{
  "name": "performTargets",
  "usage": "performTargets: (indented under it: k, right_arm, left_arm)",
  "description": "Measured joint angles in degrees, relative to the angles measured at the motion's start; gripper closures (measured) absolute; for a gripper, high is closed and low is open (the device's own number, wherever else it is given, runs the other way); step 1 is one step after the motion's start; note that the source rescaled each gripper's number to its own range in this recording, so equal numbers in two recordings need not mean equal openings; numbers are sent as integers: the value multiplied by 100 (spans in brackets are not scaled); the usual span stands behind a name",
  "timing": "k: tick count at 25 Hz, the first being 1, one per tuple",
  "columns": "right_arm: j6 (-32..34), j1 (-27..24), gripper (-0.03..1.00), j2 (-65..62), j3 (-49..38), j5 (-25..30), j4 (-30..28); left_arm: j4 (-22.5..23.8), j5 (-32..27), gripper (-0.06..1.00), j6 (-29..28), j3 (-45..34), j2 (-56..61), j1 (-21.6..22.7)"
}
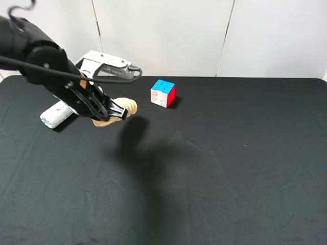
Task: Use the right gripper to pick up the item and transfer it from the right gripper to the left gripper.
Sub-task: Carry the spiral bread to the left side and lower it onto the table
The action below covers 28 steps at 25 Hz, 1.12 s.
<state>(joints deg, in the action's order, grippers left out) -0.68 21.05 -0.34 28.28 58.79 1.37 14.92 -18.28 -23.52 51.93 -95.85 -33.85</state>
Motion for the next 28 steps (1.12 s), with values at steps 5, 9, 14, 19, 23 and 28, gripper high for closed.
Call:
performTargets:
  k: [5, 9, 14, 19, 23, 28]
  right_arm:
    - [0, 0, -3, 0, 0, 0, 0]
    - [0, 0, -3, 0, 0, 0, 0]
    - [0, 0, -3, 0, 0, 0, 0]
    - [0, 0, -3, 0, 0, 0, 0]
    - [0, 0, -3, 0, 0, 0, 0]
    - [0, 0, -3, 0, 0, 0, 0]
  left_arm:
    - [6, 94, 94, -316, -5, -290, 101]
    - [6, 88, 94, -552, -12, -407, 231]
    - [6, 64, 94, -569, -12, -422, 285]
    - [6, 70, 47, -558, -12, -422, 285]
    - [6, 10, 4, -558, -12, -422, 285]
    - [6, -118, -5, -558, -12, -422, 285]
